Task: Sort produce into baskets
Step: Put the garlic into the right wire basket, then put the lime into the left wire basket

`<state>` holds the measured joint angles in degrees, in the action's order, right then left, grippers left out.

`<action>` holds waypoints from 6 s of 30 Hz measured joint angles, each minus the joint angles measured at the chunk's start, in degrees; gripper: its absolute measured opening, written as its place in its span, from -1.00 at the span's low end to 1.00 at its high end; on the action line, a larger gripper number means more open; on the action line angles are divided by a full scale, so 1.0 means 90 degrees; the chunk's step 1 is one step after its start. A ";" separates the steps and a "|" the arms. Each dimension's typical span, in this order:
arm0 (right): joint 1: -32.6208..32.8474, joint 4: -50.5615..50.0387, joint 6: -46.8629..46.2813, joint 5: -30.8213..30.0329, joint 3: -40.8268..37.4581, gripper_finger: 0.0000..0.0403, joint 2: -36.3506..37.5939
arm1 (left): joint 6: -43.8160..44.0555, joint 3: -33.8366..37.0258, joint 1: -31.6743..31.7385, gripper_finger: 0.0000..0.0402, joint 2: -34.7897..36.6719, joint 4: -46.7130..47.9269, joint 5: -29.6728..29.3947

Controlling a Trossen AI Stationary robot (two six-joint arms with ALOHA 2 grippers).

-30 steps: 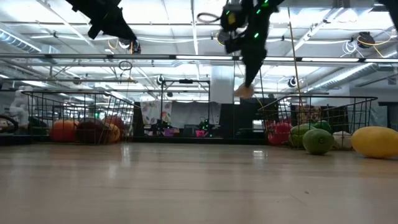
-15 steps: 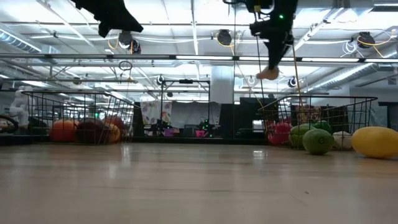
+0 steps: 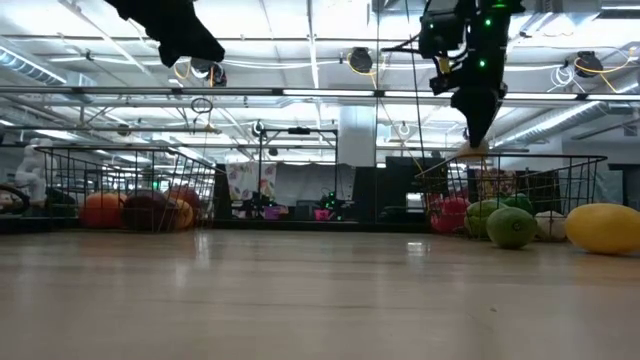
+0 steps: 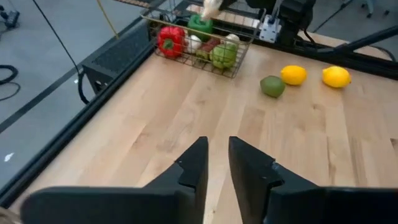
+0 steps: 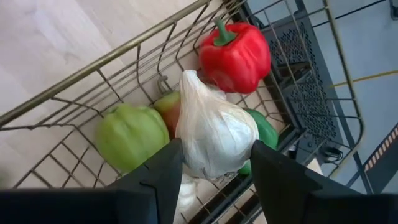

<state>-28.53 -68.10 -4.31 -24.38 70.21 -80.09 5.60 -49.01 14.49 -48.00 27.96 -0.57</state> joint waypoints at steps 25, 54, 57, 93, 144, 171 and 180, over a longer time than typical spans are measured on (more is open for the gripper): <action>-0.0041 0.1960 -0.1073 -0.0129 -0.1766 -0.15 0.0003 | 0.0003 0.0000 -0.0042 -0.55 -0.0666 -0.0196 -0.0004; 0.1389 0.1330 -0.2060 -0.0469 -0.0181 0.45 0.1431 | 0.0166 0.0000 -0.0042 -0.55 -0.0661 -0.0196 -0.0010; 0.2207 0.1385 -0.2533 -0.0105 -0.0069 0.45 0.1651 | 0.0168 0.0000 -0.0042 -0.55 -0.0661 -0.0200 -0.0015; 0.5888 -0.0767 -1.0481 -0.0519 -0.0070 0.50 -0.3198 | 0.0280 0.0000 -0.0042 -0.55 -0.0666 -0.0699 -0.0180; 0.5458 0.1324 -0.0989 -0.0841 0.2642 0.06 -0.3422 | -0.1882 0.0005 -0.2078 -0.54 -0.1552 -0.1317 0.1165; 0.4396 0.3007 0.1075 0.0250 0.2919 0.07 -0.3041 | -0.1821 0.0005 -0.2623 0.76 -0.2825 -0.2369 -0.1453; 0.4388 0.3070 0.1077 0.0223 0.2919 0.07 -0.3041 | -0.1708 0.0005 -0.2631 0.66 -0.2865 -0.2508 -0.1439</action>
<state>10.96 -40.47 5.39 -22.37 96.49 -107.46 -9.77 -48.97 -9.19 -73.79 5.39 -13.52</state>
